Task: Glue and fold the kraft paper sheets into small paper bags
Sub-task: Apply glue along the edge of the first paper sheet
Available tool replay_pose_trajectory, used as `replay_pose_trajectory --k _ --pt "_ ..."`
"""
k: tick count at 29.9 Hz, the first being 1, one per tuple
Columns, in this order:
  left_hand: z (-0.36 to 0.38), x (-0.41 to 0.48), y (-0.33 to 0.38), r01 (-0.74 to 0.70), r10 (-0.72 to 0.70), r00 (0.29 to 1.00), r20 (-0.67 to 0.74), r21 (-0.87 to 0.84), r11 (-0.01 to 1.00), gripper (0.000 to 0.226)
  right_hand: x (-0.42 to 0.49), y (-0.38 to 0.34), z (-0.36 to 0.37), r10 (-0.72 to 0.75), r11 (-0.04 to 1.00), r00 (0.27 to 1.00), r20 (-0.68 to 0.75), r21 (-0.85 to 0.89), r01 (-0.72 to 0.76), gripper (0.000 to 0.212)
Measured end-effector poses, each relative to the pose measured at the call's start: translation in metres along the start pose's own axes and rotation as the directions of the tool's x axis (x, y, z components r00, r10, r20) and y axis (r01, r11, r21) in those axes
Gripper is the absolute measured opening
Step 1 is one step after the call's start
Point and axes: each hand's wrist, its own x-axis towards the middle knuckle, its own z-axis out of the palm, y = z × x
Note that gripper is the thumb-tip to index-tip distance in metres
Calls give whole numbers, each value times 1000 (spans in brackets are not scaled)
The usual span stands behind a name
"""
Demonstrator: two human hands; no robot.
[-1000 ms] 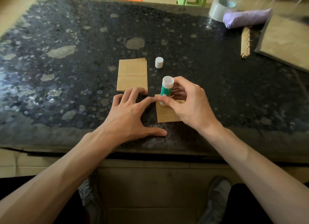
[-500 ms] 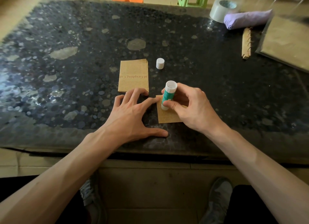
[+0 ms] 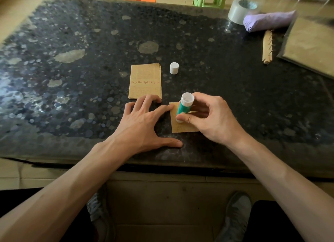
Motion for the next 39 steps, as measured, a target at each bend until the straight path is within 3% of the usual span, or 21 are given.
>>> replay_pose_trajectory --k 18,27,34,39 --pt "1 0 -1 2 -1 1000 -10 4 1000 115 -11 -5 -5 -28 994 993 116 109 15 30" --pt "2 0 -2 -1 1 1000 3 -2 1000 115 -15 -10 -8 -56 995 988 144 93 43 40" --pt "1 0 -1 2 -2 1000 2 0 1000 115 -16 -9 -9 27 991 990 138 125 -45 32" --pt "0 0 0 6 -6 1000 10 -3 1000 117 -14 -8 -9 136 929 988 74 337 -153 21"
